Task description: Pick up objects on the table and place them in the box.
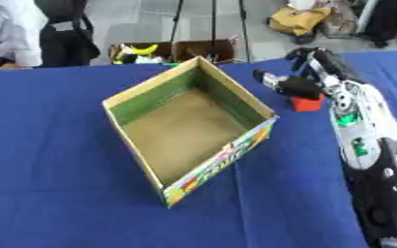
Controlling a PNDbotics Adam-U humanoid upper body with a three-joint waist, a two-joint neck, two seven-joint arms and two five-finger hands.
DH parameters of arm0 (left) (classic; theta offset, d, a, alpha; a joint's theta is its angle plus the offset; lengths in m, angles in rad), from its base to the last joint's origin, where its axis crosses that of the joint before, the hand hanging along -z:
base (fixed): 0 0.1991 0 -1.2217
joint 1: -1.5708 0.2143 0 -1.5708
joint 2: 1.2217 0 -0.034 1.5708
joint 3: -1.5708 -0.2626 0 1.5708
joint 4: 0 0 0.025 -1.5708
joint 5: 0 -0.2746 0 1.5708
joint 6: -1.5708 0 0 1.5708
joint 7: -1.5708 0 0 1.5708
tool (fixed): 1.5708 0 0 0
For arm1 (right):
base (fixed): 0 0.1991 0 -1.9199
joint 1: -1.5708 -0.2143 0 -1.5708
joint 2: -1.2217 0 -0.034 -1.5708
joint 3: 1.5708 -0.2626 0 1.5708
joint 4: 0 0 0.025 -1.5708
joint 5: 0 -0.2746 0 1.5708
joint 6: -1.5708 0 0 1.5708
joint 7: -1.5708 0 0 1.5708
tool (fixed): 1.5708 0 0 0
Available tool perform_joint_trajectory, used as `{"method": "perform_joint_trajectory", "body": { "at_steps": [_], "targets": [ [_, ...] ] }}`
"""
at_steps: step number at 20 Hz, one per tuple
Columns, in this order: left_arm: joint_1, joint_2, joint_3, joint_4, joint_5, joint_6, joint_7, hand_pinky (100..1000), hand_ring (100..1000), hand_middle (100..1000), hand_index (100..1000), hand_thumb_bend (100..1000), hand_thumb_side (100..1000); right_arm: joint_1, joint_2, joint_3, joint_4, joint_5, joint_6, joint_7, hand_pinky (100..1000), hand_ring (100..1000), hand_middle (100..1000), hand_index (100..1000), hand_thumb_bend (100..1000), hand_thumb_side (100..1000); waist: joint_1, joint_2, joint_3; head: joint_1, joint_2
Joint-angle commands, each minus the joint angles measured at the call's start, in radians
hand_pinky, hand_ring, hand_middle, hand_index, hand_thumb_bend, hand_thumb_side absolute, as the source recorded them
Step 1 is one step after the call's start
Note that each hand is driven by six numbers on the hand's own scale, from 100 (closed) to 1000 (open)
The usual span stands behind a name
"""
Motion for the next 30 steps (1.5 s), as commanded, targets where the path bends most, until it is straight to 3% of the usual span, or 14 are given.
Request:
{"method": "perform_joint_trajectory", "body": {
  "at_steps": [1, 9, 16, 23, 30],
  "targets": [
    [0.0, 0.008, 0.001, -0.02, 0.0, -0.002, -0.003, 440, 579, 648, 917, 531, 944, -0.033, -0.022, -0.015, -0.024, -0.001, 0.017, -0.034, 577, 686, 678, 864, 564, 874, 0.0, -0.026, -0.001, -0.007, -0.012],
    [0.002, 0.006, 0.001, -0.02, -0.002, -0.002, -0.002, 439, 579, 648, 917, 532, 943, -0.058, -0.046, -0.055, 0.004, 0.086, 0.082, -0.134, 590, 700, 698, 862, 582, 920, 0.002, -0.025, -0.004, -0.013, -0.012],
    [0.006, 0.003, 0.001, -0.02, -0.004, -0.003, -0.003, 439, 579, 648, 917, 533, 943, -0.075, -0.059, -0.087, 0.068, 0.167, 0.104, -0.169, 604, 712, 715, 860, 608, 927, 0.005, -0.024, -0.003, -0.013, -0.01],
    [0.007, 0.002, 0.0, -0.02, -0.004, -0.003, -0.003, 439, 579, 648, 917, 532, 942, -0.08, -0.067, -0.097, 0.124, 0.221, 0.1, -0.169, 622, 724, 705, 855, 649, 960, 0.007, -0.023, -0.004, -0.012, -0.011],
    [0.007, 0.001, 0.0, -0.02, -0.004, -0.003, -0.004, 439, 580, 649, 916, 529, 941, -0.075, -0.067, -0.095, 0.144, 0.251, 0.083, -0.131, 625, 717, 664, 849, 659, 938, 0.007, -0.023, -0.004, -0.012, -0.012]
  ]
}}
